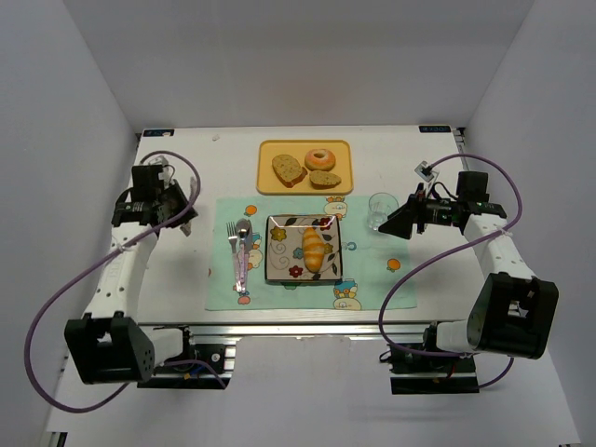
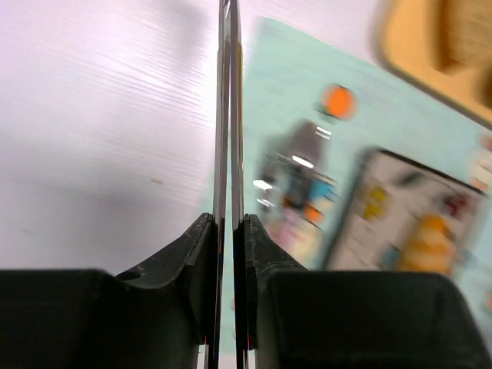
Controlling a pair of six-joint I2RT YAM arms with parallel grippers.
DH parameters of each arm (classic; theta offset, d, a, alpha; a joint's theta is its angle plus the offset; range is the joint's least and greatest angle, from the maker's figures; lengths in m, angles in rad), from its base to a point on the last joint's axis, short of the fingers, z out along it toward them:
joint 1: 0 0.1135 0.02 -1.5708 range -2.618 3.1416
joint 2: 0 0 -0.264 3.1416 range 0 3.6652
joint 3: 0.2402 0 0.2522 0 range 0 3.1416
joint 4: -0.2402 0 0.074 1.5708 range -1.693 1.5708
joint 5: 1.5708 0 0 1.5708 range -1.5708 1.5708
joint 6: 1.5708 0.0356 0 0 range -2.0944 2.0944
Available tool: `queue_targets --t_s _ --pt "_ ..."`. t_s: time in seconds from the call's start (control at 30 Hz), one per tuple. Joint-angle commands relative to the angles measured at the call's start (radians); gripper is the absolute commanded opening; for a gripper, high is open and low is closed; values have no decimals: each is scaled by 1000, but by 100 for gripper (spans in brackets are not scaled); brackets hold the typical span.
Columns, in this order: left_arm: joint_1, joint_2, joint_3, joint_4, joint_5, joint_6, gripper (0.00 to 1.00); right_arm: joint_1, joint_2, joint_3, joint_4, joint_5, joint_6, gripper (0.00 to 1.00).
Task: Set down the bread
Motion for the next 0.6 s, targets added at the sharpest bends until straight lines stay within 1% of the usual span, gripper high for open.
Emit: queue_targets --t_s 0.0,0.03,0.07,0.1,0.13,0.17,0.27,0.37,0.4,0.57 --pt "63 39 -107 172 -175 109 20 -6 8 27 -21 -50 -41 89" --pt "62 41 -131 218 -198 142 20 -6 9 33 -30 -49 -53 89" --pt "63 44 -155 302 -224 208 20 -6 11 44 -52 -49 -65 90" --pt "63 46 -196 335 -278 233 20 -6 12 47 -58 -50 -73 89" --pt "65 49 -214 370 -292 257 20 -6 14 47 -63 -52 -82 89" --pt "68 56 -234 430 -295 308 20 -6 17 46 -70 -58 -87 89" --pt "77 81 -311 533 -263 373 24 -6 18 38 -72 -66 -85 89" --pt "85 116 -371 570 -206 406 40 -6 20 32 -76 -69 -85 89" --pt "86 154 -374 562 -197 409 46 -6 18 30 -78 -69 -85 89" --pt "95 271 -360 493 -133 422 54 -6 23 56 -104 -55 -105 89"
